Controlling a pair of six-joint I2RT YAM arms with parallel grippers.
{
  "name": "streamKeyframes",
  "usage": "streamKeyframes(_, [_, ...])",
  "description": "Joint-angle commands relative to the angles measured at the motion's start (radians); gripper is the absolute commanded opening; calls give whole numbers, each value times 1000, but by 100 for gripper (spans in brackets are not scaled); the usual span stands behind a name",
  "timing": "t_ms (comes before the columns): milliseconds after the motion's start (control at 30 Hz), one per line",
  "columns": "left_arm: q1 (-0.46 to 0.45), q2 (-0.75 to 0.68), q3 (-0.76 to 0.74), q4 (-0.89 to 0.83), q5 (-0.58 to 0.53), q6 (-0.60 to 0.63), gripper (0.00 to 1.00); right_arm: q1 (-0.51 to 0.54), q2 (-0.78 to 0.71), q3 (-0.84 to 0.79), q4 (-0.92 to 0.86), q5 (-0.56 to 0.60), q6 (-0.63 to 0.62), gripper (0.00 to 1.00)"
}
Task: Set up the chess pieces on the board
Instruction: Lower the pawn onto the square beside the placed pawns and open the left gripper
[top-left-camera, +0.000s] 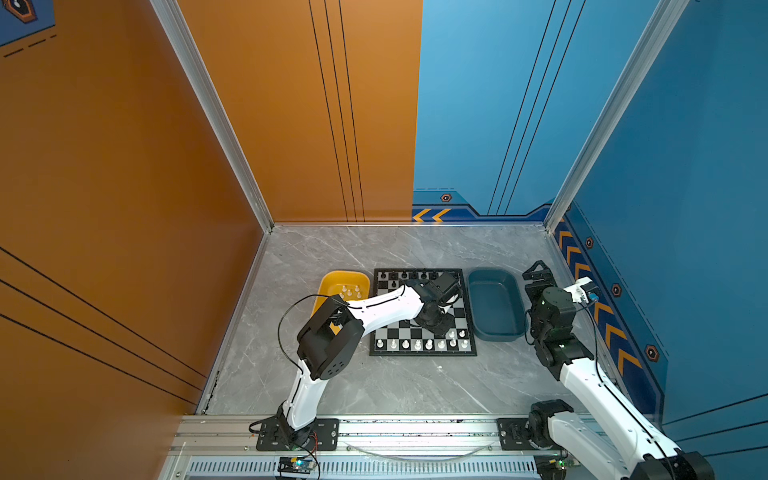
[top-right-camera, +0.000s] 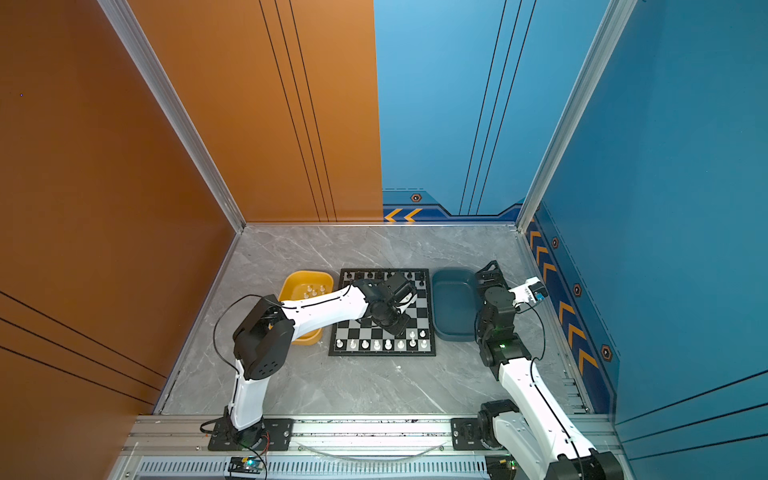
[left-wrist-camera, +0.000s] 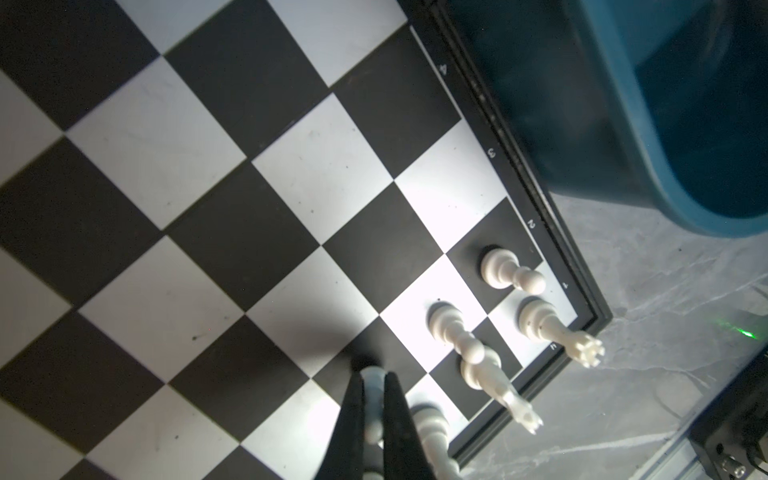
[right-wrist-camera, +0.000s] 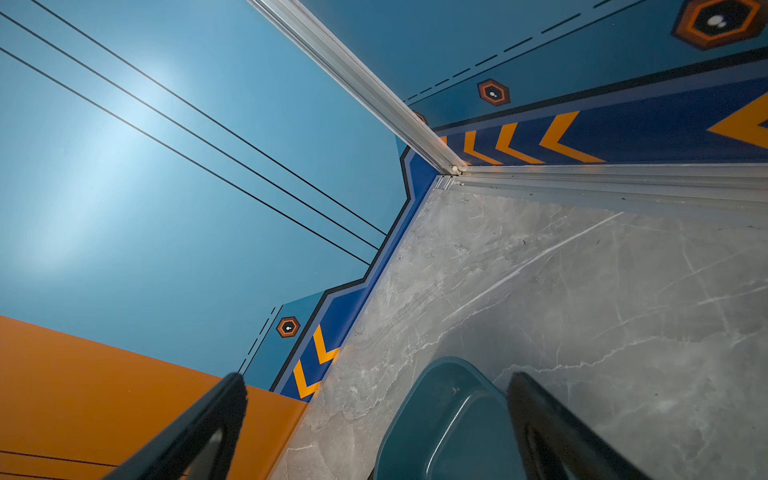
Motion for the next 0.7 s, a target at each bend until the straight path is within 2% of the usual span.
streamKeyframes(0, [-12,7,24,-30,11,10,0,0,-8,4,-5,-4,6,100])
streamKeyframes(200, [-20,21,34,-38,10,8,0,-2,-6,1,-4,-6,6,100])
streamKeyframes(667, [-22,36,46,-45,6,7,9,-1,-9,1,-4,-4,9,100])
